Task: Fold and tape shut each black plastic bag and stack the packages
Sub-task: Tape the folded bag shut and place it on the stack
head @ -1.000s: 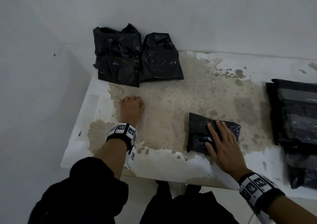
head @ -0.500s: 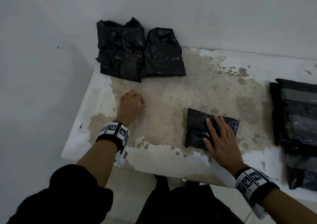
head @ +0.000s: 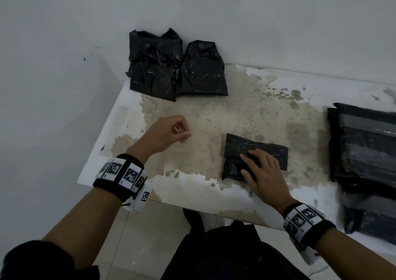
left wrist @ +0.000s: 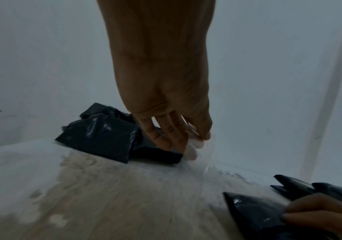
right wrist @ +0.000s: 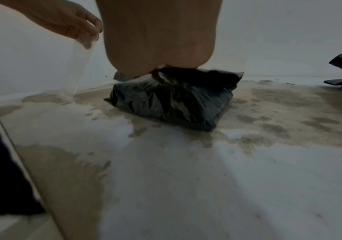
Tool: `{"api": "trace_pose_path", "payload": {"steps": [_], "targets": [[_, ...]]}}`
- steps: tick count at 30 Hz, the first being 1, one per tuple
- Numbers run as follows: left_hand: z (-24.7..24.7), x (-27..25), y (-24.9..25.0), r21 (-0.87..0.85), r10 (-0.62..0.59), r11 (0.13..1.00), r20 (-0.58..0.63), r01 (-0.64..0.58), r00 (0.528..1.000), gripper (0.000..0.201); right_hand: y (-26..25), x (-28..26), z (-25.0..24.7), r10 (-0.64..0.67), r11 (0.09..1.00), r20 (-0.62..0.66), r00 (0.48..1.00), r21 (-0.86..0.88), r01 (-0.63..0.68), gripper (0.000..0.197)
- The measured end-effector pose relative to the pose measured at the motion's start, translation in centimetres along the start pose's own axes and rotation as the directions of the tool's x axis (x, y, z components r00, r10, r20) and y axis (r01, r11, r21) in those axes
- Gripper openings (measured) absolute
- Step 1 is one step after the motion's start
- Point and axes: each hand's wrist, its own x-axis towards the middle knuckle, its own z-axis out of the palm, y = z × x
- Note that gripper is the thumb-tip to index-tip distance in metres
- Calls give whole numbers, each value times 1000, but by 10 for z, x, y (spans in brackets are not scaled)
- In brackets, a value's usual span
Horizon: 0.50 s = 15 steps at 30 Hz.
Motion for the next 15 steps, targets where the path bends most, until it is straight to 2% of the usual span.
{"api": "trace_pose_path", "payload": {"steps": [3,5,7,9,13,15], "targets": [[7,-3,31,-107,20,994,68,-13,997,12,-6,12,-11,40,991,16,999,130,-42,54],[15,-2,50,-219,54,975,104,-30,993,11,-13,22,-25,31,961,31,999,276,-39,58],[25,2,66,-324,88,945,102,-50,991,12,-23,31,-42,-15,879,91,996,476,-30,63],[37,8,80,-443,89,895,78,-46,993,14,-36,40,-60,-48,778,182,982,624,-77,62],[60,21,96,-589,-7,808,-33,-13,999,8,-36,49,-74,35,573,264,964,785,-236,16],[68,28,97,-646,-100,764,-121,-1,988,10,-22,46,-81,124,465,290,949,828,-314,12]]}}
